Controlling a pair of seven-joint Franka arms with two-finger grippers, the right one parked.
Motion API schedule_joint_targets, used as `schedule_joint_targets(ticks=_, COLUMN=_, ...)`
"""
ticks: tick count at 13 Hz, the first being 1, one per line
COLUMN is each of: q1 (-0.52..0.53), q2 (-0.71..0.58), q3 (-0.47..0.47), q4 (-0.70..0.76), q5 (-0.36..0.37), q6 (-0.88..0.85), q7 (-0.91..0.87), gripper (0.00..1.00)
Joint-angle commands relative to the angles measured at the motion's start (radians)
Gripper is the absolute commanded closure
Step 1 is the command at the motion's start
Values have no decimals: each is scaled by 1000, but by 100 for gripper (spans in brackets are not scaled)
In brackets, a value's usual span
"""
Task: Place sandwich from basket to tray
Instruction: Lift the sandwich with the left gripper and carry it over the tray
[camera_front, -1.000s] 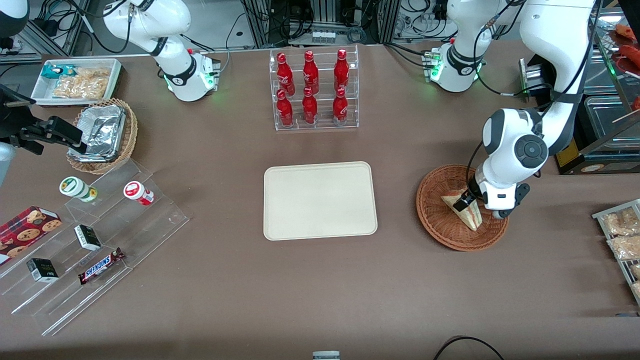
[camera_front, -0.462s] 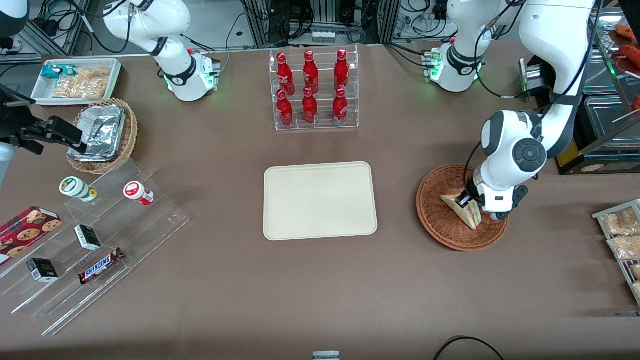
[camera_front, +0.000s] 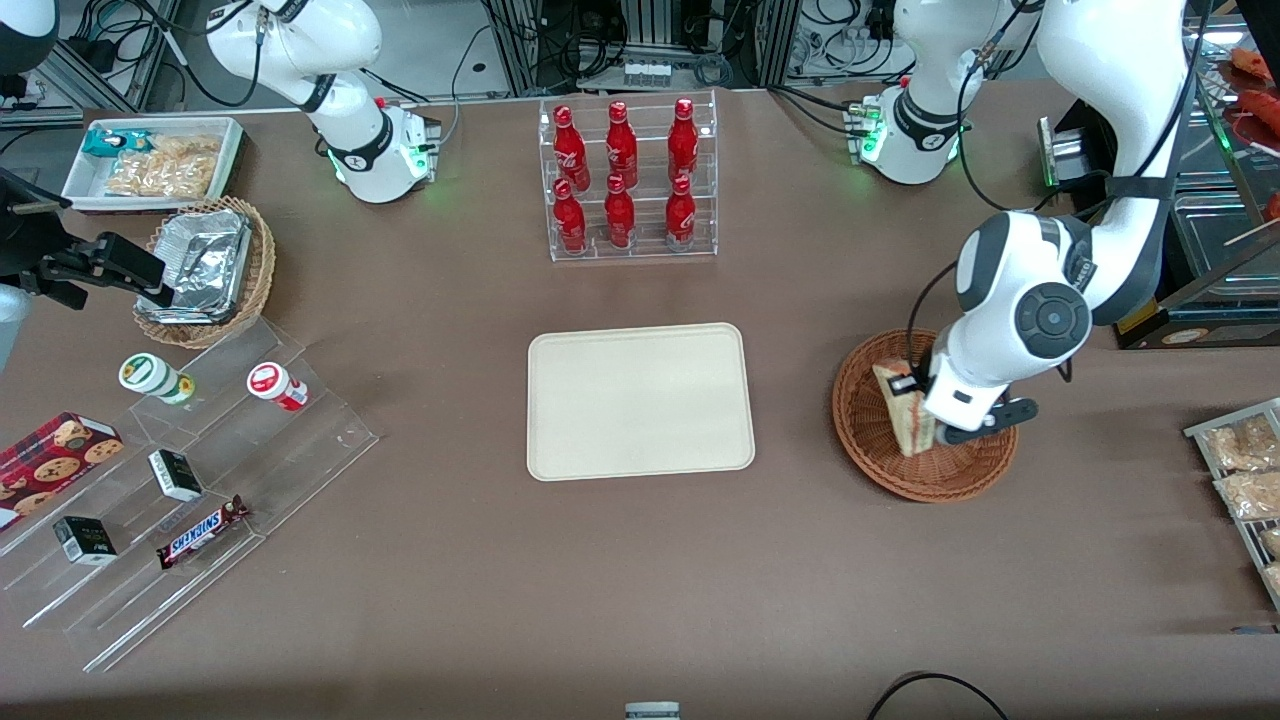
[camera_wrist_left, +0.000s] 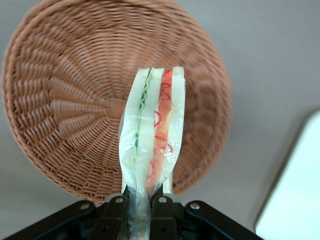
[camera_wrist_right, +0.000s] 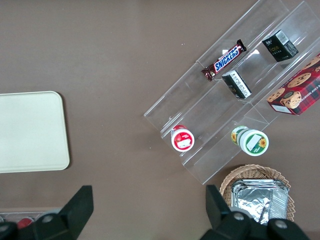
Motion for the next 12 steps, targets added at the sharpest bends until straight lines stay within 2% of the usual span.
schedule_joint_targets(ticks=1, q1=-1, q2=71, q3=-78, q4=119, q5=68, q6=-66, q7=47, gripper=89)
schedule_joint_targets(ticks=2, q1=-1, q2=80, q3=-102, q4=122, q5=73, q6=-63, q7=32, gripper=93)
schedule_joint_targets(ticks=5, q1=-2, q2=132, q3=-201, q4=171, q5=79, q6=-34, q7=-64, gripper=98)
schedule_joint_targets(ticks=8, q1=-105, q2=229, q3=-220, q4=278, q5=81, q6=-11, q7=-167, gripper=99)
schedule_joint_targets(ticks=9, q1=-145, q2=260, q3=-218, q4=321, q5=100, q6=-11, q7=-216, gripper=100)
schedule_joint_targets(ticks=12, q1=-237, q2=332, q3=-220, q4=398, q5=238, q6=-11, q7=-422, gripper=100)
